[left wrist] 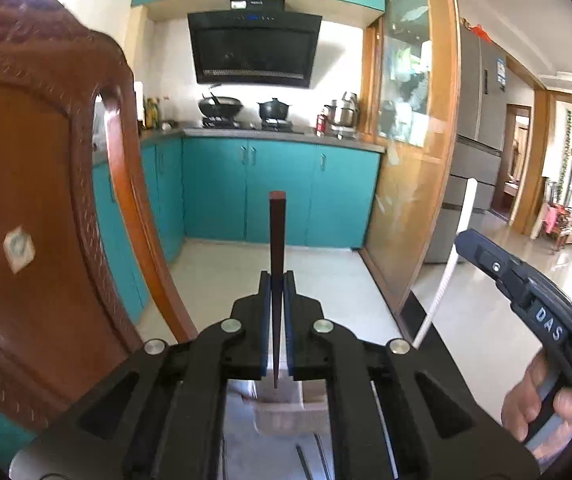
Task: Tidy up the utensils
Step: 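Raise both chopsticks over the white basket and open both tools to release them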
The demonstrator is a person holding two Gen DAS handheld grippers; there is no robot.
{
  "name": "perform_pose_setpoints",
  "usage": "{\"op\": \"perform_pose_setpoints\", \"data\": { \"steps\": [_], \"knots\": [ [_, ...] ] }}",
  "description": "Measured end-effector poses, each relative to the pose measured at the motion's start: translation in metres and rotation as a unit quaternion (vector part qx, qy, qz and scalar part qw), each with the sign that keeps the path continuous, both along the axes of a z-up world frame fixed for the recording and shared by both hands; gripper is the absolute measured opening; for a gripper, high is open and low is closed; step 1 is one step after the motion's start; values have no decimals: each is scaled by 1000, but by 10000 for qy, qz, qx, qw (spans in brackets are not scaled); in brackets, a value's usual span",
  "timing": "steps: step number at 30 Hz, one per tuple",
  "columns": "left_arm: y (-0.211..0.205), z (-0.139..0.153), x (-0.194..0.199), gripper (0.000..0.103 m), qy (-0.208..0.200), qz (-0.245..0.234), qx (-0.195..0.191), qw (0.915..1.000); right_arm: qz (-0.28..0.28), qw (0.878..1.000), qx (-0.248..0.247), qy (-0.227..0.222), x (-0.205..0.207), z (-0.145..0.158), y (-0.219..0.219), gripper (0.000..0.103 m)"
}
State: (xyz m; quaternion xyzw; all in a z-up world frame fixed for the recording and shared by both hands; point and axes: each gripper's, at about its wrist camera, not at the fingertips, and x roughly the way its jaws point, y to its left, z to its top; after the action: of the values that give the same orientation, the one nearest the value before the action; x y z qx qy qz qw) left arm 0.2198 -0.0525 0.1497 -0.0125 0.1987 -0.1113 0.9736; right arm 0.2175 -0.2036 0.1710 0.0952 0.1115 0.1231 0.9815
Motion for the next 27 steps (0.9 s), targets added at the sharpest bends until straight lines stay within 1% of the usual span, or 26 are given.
{"op": "perform_pose_setpoints", "data": {
  "steps": [1,3,7,10,11,14,17,21,22,24,26,27],
  "knots": [
    [-4,-6,11,7,-14,30,8,10000,-60,9999,-49,66,8,-5,2,7],
    [-10,-19,30,7,150,80,8,9999,-156,9994,-145,268,25,-19,6,7],
    [-17,-64,49,7,567,119,23,9983,-205,9974,-238,647,43,-53,8,7],
    [-20,-88,59,7,752,191,128,9969,-176,9954,-282,902,50,-78,10,7],
    [-21,-99,62,7,850,210,160,9960,-152,9950,-287,949,49,-82,11,7],
    [-22,-122,62,7,1027,281,275,9939,-17,9928,-334,1154,49,-104,16,7],
    [-20,-137,65,7,1195,325,334,9917,54,9904,-494,1293,48,-119,26,7],
    [-14,-146,61,7,1263,373,309,9908,60,9900,-593,1282,40,-123,33,9],
    [-13,-144,60,7,1249,372,310,9910,40,9903,-613,1243,38,-122,34,10],
    [-12,-140,54,8,1141,392,323,9922,8,9914,-621,1154,30,-118,34,25],
    [-12,-134,45,11,1009,406,324,9935,-31,9935,-584,978,21,-112,32,34],
    [-11,-130,37,14,889,410,313,9947,-64,9955,-547,775,10,-105,30,36]
  ]
}}
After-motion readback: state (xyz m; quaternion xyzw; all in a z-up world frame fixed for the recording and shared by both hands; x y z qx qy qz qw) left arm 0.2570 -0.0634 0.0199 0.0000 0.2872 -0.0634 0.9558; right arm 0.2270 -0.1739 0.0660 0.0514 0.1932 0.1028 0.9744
